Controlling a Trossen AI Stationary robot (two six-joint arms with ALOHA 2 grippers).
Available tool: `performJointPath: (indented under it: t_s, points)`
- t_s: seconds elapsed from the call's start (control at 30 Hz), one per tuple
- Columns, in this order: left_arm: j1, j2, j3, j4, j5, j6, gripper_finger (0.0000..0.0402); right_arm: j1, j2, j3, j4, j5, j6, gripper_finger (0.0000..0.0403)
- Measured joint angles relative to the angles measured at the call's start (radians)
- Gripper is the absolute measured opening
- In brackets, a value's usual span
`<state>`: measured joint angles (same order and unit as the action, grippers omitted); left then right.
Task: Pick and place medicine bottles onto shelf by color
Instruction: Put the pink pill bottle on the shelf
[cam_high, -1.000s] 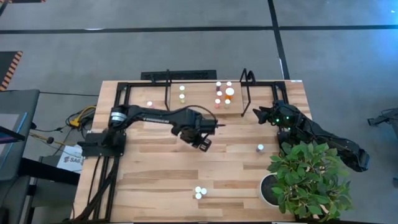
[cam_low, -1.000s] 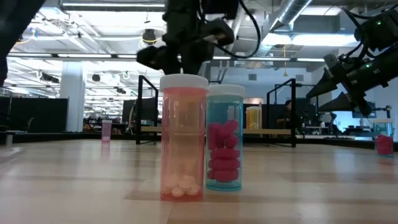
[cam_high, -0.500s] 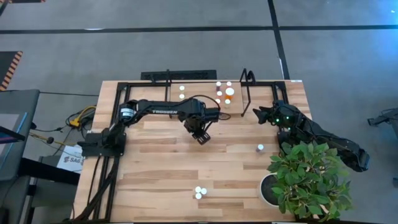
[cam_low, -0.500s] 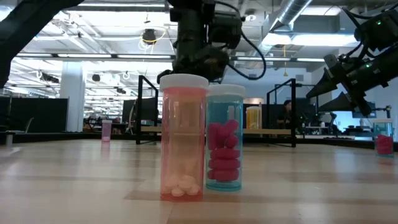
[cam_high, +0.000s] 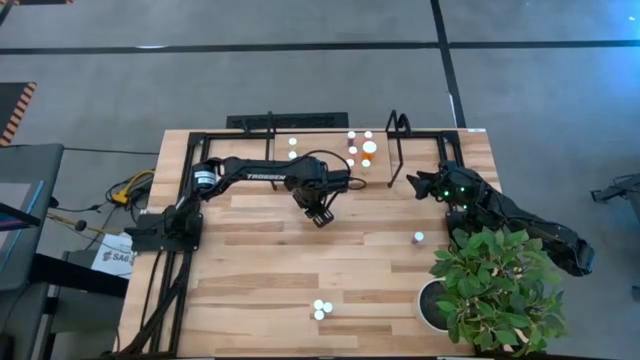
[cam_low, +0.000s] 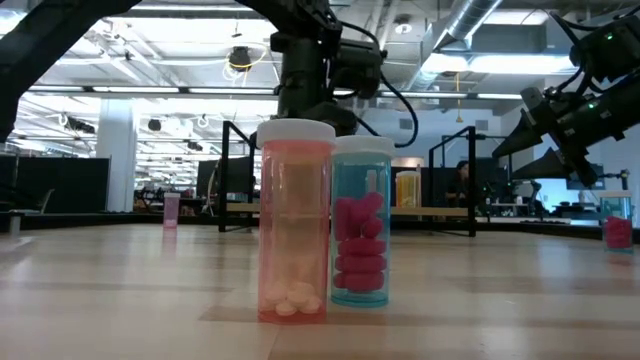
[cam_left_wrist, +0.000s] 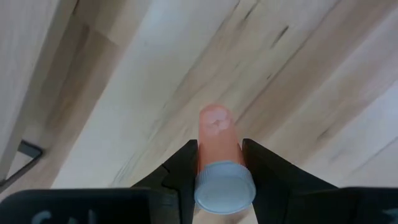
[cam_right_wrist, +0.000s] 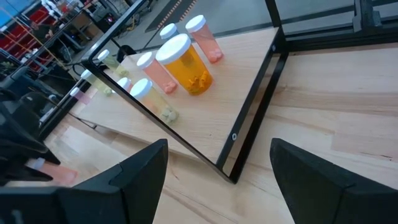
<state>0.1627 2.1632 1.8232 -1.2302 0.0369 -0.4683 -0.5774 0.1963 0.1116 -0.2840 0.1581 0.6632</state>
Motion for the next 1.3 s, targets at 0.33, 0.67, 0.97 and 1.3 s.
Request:
performJointPath:
  t_s: [0.33,0.67,0.97,1.3]
  points:
    - [0.001,-0.001,-0.036,0.04,0.001,0.019,0.0105,0.0,0.0,0.0,0.0,0.0,0.0,0.0305]
    - [-0.002,-0.001,-0.083,0.074,0.019,0.026,0.0106,0.0,0.0,0.0,0.0,0.0,0.0,0.0305]
    - [0.004,-0.002,-0.093,0.095,0.014,0.002,0.0106,0.0,0.0,0.0,0.0,0.0,0.0,0.0305]
    - [0.004,-0.002,-0.093,0.119,0.007,-0.038,0.0115,0.0,0.0,0.0,0.0,0.0,0.0,0.0305]
